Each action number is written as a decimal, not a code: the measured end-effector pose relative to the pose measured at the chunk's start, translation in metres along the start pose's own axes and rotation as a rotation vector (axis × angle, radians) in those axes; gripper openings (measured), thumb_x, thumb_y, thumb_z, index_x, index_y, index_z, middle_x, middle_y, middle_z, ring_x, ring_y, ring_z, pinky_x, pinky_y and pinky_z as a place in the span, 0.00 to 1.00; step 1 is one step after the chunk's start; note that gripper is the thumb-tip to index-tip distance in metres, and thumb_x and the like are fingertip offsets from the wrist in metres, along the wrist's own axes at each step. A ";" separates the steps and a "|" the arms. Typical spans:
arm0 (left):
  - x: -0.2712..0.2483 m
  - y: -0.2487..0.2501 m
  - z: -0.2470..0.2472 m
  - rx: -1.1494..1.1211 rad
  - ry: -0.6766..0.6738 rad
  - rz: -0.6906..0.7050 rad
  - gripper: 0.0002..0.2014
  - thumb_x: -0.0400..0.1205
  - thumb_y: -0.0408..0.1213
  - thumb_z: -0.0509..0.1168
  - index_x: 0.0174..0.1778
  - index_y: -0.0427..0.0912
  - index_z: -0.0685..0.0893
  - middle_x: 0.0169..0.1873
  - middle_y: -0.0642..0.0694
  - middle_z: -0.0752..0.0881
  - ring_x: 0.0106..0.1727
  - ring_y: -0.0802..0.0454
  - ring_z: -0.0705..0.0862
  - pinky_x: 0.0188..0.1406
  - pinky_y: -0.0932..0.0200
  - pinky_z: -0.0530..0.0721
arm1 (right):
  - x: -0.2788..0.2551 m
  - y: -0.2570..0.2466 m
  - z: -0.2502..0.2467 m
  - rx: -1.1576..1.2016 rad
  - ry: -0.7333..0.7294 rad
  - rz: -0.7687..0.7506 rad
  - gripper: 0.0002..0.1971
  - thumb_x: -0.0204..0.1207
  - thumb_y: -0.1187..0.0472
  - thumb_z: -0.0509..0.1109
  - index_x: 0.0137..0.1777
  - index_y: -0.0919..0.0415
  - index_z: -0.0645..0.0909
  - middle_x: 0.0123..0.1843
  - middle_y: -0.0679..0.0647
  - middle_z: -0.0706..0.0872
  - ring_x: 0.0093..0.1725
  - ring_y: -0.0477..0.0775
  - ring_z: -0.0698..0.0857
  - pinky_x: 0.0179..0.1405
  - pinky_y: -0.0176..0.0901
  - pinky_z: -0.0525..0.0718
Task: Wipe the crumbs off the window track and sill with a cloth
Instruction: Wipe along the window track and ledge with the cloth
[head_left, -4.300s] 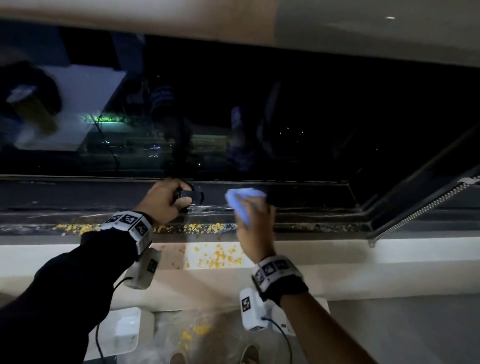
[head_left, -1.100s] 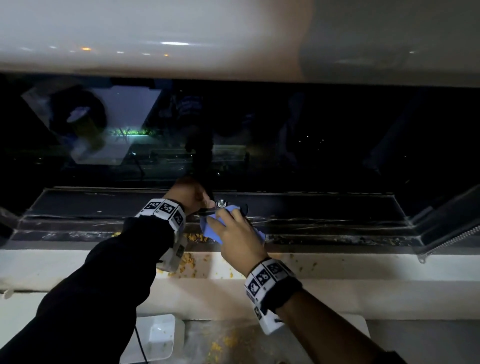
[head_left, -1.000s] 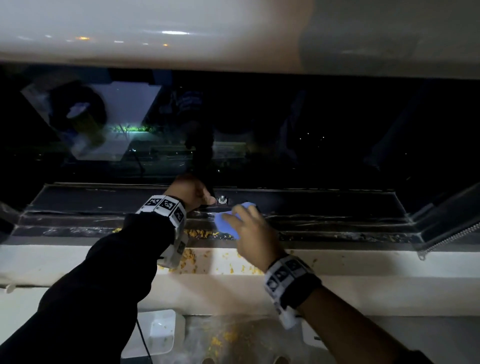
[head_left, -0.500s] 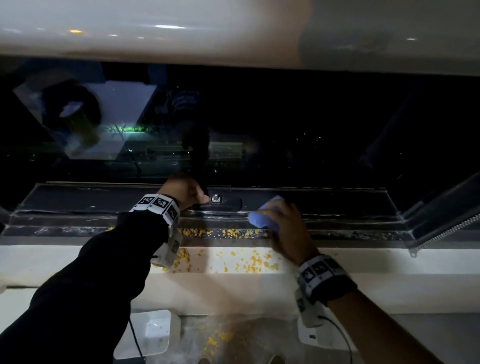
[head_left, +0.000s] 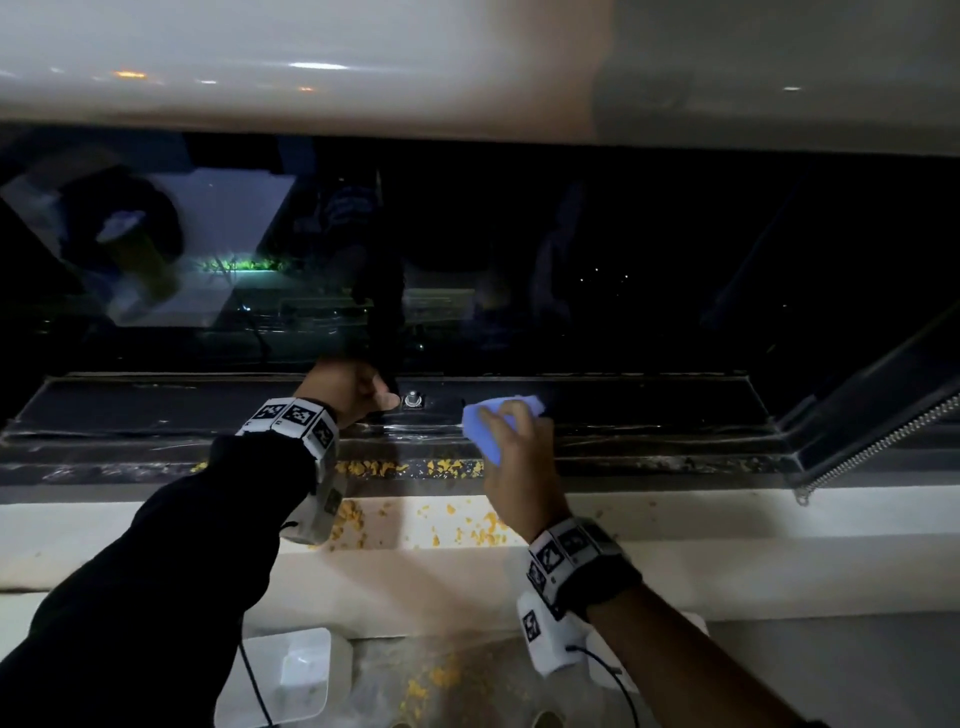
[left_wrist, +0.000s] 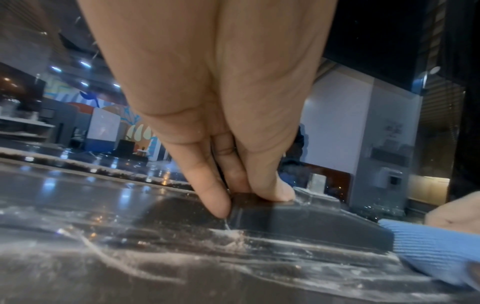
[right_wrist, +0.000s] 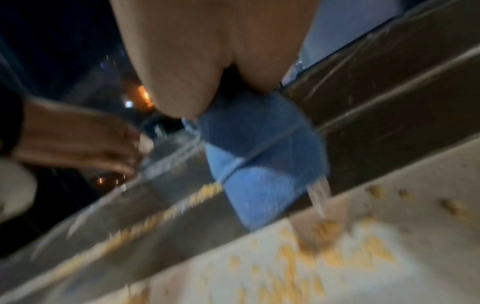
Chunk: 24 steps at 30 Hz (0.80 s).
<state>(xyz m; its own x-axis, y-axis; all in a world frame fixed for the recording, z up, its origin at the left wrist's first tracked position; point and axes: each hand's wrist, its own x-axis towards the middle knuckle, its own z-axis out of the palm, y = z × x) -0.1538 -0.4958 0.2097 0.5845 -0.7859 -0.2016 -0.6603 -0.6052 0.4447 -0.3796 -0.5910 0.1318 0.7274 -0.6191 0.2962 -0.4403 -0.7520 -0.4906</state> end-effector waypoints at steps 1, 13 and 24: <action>0.000 0.000 0.000 0.000 0.003 0.003 0.11 0.74 0.46 0.75 0.42 0.42 0.88 0.43 0.44 0.89 0.47 0.50 0.85 0.48 0.62 0.76 | -0.002 -0.005 -0.008 0.085 -0.042 -0.083 0.27 0.66 0.75 0.67 0.67 0.61 0.81 0.63 0.54 0.75 0.58 0.61 0.75 0.60 0.55 0.78; -0.007 0.042 0.009 0.108 -0.070 0.130 0.17 0.75 0.35 0.69 0.60 0.52 0.86 0.57 0.52 0.87 0.59 0.51 0.83 0.58 0.66 0.74 | 0.026 0.096 -0.075 -0.262 0.192 0.338 0.16 0.75 0.57 0.65 0.57 0.66 0.84 0.57 0.71 0.81 0.62 0.71 0.73 0.64 0.63 0.71; -0.013 0.035 0.022 0.123 -0.004 0.131 0.14 0.79 0.48 0.68 0.61 0.56 0.84 0.55 0.48 0.89 0.59 0.47 0.85 0.56 0.58 0.78 | 0.015 0.038 -0.085 0.148 0.040 0.034 0.12 0.80 0.55 0.67 0.54 0.63 0.86 0.52 0.59 0.86 0.52 0.54 0.85 0.49 0.34 0.75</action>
<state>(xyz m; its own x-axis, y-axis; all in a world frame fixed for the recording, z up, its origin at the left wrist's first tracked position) -0.1951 -0.5093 0.2092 0.4881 -0.8593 -0.1526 -0.7834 -0.5084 0.3575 -0.4301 -0.6482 0.1873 0.6903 -0.6545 0.3084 -0.3798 -0.6907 -0.6154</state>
